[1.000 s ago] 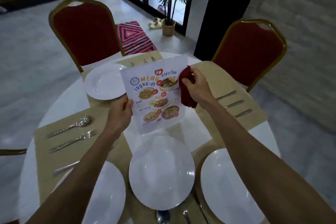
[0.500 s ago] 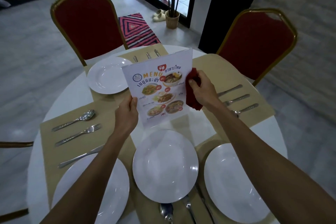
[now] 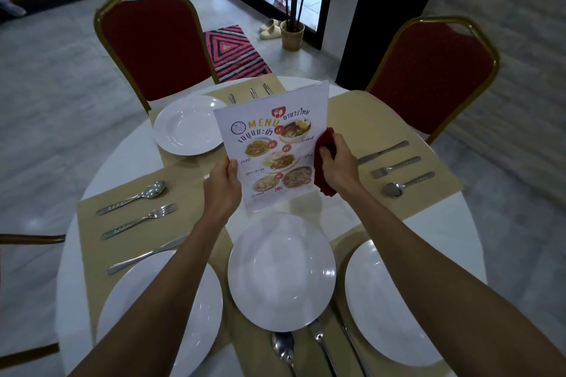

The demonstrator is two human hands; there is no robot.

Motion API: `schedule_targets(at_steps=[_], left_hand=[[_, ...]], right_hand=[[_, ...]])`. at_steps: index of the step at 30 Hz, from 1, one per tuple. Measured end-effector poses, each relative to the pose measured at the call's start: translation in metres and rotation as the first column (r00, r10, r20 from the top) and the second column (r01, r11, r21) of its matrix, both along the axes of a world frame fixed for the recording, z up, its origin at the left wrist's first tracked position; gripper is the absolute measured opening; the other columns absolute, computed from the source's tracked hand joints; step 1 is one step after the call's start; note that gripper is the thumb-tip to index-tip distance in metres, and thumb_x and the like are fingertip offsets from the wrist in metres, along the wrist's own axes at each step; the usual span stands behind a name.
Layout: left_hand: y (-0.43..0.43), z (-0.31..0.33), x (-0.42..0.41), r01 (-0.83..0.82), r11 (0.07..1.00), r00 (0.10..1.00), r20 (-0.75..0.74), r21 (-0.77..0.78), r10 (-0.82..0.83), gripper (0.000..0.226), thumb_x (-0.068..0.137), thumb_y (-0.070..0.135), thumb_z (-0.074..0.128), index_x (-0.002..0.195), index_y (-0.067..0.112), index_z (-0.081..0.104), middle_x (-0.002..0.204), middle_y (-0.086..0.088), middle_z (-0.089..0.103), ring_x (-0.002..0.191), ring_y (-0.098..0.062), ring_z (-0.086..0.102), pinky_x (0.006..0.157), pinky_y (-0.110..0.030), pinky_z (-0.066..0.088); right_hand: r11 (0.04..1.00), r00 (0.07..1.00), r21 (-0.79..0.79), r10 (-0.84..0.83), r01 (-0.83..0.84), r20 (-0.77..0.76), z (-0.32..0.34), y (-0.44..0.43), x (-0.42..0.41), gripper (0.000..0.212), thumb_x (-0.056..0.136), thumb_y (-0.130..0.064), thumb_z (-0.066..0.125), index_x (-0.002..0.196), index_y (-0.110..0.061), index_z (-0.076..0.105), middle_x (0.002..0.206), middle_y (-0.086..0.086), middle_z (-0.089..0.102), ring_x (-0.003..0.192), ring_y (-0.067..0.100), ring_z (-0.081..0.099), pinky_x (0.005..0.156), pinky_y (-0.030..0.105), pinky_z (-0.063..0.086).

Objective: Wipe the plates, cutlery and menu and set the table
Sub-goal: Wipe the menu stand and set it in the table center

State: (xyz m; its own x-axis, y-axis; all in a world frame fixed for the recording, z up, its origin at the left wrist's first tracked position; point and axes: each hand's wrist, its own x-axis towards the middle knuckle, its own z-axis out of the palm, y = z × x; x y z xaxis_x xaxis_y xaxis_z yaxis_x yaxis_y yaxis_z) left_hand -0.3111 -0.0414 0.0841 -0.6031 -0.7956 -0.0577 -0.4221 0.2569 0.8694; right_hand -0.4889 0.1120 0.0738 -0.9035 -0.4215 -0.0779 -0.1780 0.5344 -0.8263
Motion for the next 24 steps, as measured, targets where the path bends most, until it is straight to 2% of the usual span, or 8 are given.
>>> schedule_targets(at_steps=[9, 13, 15, 16, 18, 20, 22, 24], left_hand=[[0.006, 0.003, 0.000, -0.036, 0.999, 0.999, 0.007, -0.001, 0.036, 0.031, 0.109, 0.024, 0.035, 0.125, 0.012, 0.058, 0.109, 0.007, 0.063, 0.091, -0.013, 0.058, 0.059, -0.006, 0.036], [0.001, 0.000, 0.010, -0.038, 0.998, 0.999, 0.037, 0.043, 0.037, 0.031, 0.106, 0.026, 0.042, 0.125, 0.013, 0.063, 0.114, 0.003, 0.068, 0.101, -0.018, 0.065, 0.077, -0.026, 0.050], [0.001, -0.005, 0.024, -0.045, 0.998, 0.992, 0.120, 0.037, 0.040, 0.031, 0.104, 0.027, 0.047, 0.124, 0.012, 0.066, 0.117, -0.003, 0.071, 0.106, -0.022, 0.066, 0.088, -0.035, 0.051], [0.003, -0.010, 0.034, -0.026, 1.000, 0.982, 0.189, 0.011, 0.023, 0.029, 0.103, 0.024, 0.049, 0.120, 0.010, 0.068, 0.114, -0.006, 0.072, 0.105, -0.025, 0.066, 0.087, -0.033, 0.048], [0.011, -0.021, 0.055, 0.083, 0.995, 0.925, 0.376, -0.056, -0.056, 0.025, 0.101, 0.016, 0.052, 0.107, 0.004, 0.073, 0.104, -0.012, 0.073, 0.098, -0.029, 0.066, 0.078, -0.028, 0.039], [0.021, -0.033, 0.075, 0.202, 0.976, 0.822, 0.557, -0.086, -0.121, 0.024, 0.100, 0.013, 0.052, 0.092, 0.003, 0.073, 0.094, -0.012, 0.072, 0.089, -0.028, 0.065, 0.074, -0.027, 0.035], [0.026, -0.045, 0.089, 0.262, 0.962, 0.733, 0.664, -0.074, -0.148, 0.027, 0.100, 0.015, 0.051, 0.078, 0.011, 0.067, 0.083, -0.005, 0.066, 0.084, -0.024, 0.065, 0.071, -0.029, 0.041], [0.030, -0.054, 0.094, 0.301, 0.952, 0.656, 0.737, -0.058, -0.162, 0.025, 0.100, 0.019, 0.052, 0.080, 0.012, 0.066, 0.082, -0.003, 0.065, 0.083, -0.022, 0.067, 0.071, -0.031, 0.048]], right_hand=[[0.999, 0.998, -0.009, -0.030, 0.030, 0.050, -0.001, -0.002, 0.009, 0.034, 0.108, -0.023, 0.044, 0.141, -0.022, 0.041, 0.130, 0.005, 0.063, 0.113, 0.030, 0.063, 0.085, 0.039, 0.050], [0.987, 0.982, -0.076, -0.133, 0.144, 0.136, 0.004, 0.009, 0.026, 0.043, 0.108, -0.026, 0.045, 0.150, -0.026, 0.032, 0.139, 0.007, 0.059, 0.115, 0.030, 0.061, 0.083, 0.037, 0.050], [0.974, 0.969, -0.096, -0.190, 0.207, 0.157, 0.003, 0.024, 0.040, 0.042, 0.108, -0.027, 0.045, 0.149, -0.026, 0.035, 0.136, 0.008, 0.060, 0.115, 0.031, 0.063, 0.088, 0.041, 0.054], [0.971, 0.967, -0.099, -0.202, 0.219, 0.156, 0.001, 0.034, 0.050, 0.040, 0.107, -0.028, 0.046, 0.147, -0.025, 0.039, 0.133, 0.008, 0.062, 0.114, 0.030, 0.064, 0.090, 0.045, 0.056], [0.974, 0.970, -0.095, -0.192, 0.207, 0.147, -0.004, 0.056, 0.074, 0.032, 0.107, -0.030, 0.047, 0.139, -0.026, 0.047, 0.120, 0.005, 0.065, 0.103, 0.029, 0.068, 0.079, 0.048, 0.062], [0.987, 0.980, -0.052, -0.144, 0.152, 0.139, -0.009, 0.073, 0.100, 0.029, 0.108, -0.030, 0.046, 0.136, -0.026, 0.050, 0.111, 0.000, 0.064, 0.094, 0.025, 0.067, 0.068, 0.043, 0.063], [0.996, 0.992, 0.032, -0.088, 0.085, 0.094, -0.019, 0.083, 0.118, 0.029, 0.109, -0.026, 0.044, 0.137, -0.020, 0.051, 0.111, -0.001, 0.063, 0.096, 0.021, 0.063, 0.075, 0.034, 0.056], [0.994, 0.992, 0.086, -0.077, 0.068, 0.098, -0.031, 0.088, 0.127, 0.028, 0.109, -0.022, 0.043, 0.135, -0.015, 0.052, 0.110, 0.002, 0.063, 0.099, 0.024, 0.063, 0.077, 0.031, 0.048]])
